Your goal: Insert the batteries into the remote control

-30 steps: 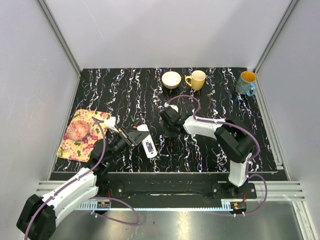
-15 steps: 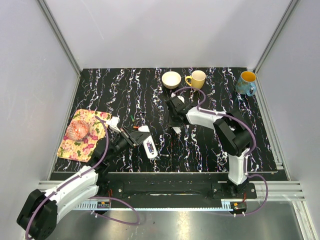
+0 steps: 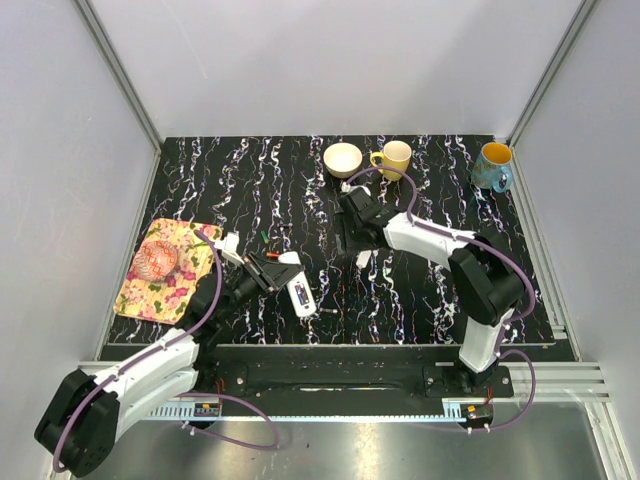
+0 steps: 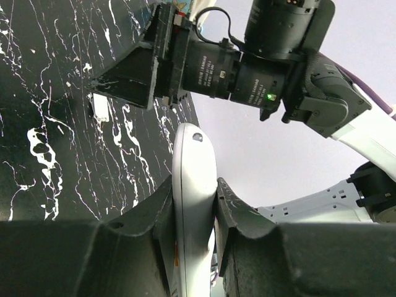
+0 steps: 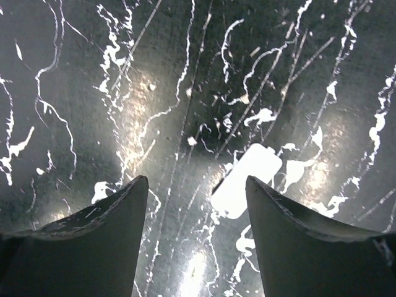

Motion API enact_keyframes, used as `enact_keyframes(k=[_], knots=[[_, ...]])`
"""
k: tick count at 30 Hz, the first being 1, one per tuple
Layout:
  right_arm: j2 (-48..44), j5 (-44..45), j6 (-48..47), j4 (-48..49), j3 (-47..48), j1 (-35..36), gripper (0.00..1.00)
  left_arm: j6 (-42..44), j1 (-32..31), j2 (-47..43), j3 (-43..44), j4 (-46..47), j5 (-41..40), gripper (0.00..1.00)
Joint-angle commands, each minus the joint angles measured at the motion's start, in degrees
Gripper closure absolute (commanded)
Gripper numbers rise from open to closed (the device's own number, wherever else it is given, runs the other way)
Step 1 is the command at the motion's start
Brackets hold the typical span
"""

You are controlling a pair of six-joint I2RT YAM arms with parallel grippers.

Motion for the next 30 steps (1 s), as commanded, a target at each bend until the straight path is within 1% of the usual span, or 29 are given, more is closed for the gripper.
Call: enact_keyframes(k=[1, 5, 6, 11, 14, 16, 19, 23, 30], knots=[[-4.2, 2.6, -2.5, -2.3, -2.6, -0.2, 0.29, 0.2, 0.2, 0.8, 1.9, 6.6, 1.1, 1.0], [-5.6, 6.7, 2.8, -3.3, -3.8, -0.2, 0.29, 0.0, 0.3, 1.0, 2.2, 6.7, 1.4, 1.0], [-5.5, 8.0, 6.0, -4.5, -3.9, -0.2, 0.29, 0.1, 0.3, 0.8, 2.3, 6.5, 1.4, 1.0], [-2.2, 8.6, 13.3, -6.3, -3.3, -0.1, 0.28, -0.1, 0.3, 1.5, 2.5, 7.0, 1.9, 1.0], [-0.4, 9.3, 19.4, -7.1, -2.0, -0.2, 0.28, -0.3, 0.3, 1.5, 2.3, 7.5, 2.2, 1.0], [0.7, 8.8, 21.3, -7.7, -0.8, -0.2, 0.29, -0.4, 0.3, 1.5, 2.2, 7.6, 2.3, 1.0], [3.2, 8.9, 23.9, -9.3, 0.7, -0.2, 0.33, -0.3, 0.3, 0.8, 2.3, 7.2, 2.3, 1.0], [5.3, 9.5, 24.7, -10.9, 1.8, -0.2, 0.38, -0.3, 0.3, 0.4, 2.1, 7.2, 2.3, 1.0], [5.5, 10.5, 25.1, -12.7, 1.5, -0.2, 0.5, -0.5, 0.3, 0.4, 1.5, 8.2, 2.3, 1.0]])
